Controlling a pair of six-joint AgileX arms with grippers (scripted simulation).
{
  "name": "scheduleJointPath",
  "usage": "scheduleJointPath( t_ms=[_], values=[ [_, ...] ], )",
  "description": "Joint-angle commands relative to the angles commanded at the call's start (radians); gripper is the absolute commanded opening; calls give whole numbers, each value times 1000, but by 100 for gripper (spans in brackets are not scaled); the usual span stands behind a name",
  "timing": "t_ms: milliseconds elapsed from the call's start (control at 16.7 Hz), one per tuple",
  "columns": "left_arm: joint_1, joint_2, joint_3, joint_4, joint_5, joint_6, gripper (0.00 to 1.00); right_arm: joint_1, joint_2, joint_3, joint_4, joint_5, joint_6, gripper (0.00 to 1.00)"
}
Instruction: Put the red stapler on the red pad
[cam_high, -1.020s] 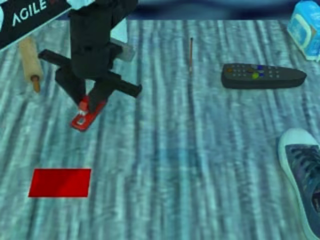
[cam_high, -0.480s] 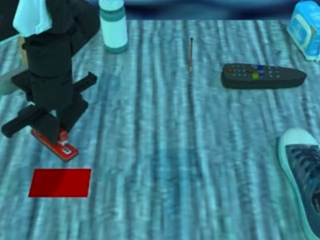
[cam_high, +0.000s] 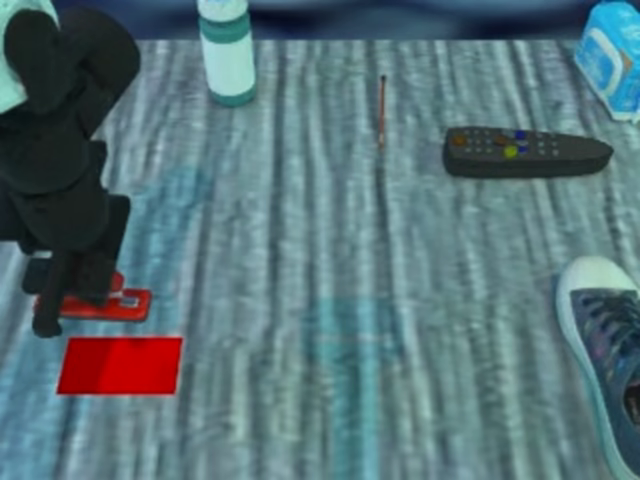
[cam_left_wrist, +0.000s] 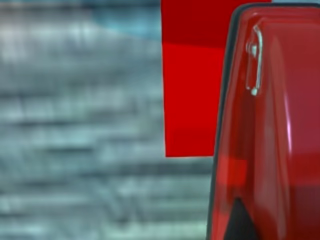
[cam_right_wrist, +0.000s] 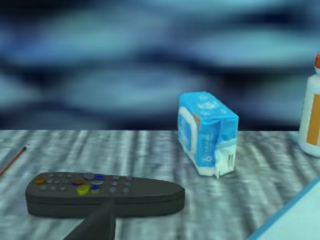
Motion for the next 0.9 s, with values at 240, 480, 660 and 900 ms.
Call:
scheduleJointPath(
  t_ms=[240,480,660,900],
  values=[
    [6,-21,-21,20,8,-41,0,0,0,0,0,0,0,100],
    [1,-17,-20,21,6,-38,0,0,0,0,0,0,0,100],
    [6,4,-71,90,5,-34,0,0,0,0,0,0,0,100],
    [18,60,-196,285,5,-25,0,0,0,0,0,0,0,100]
  ],
)
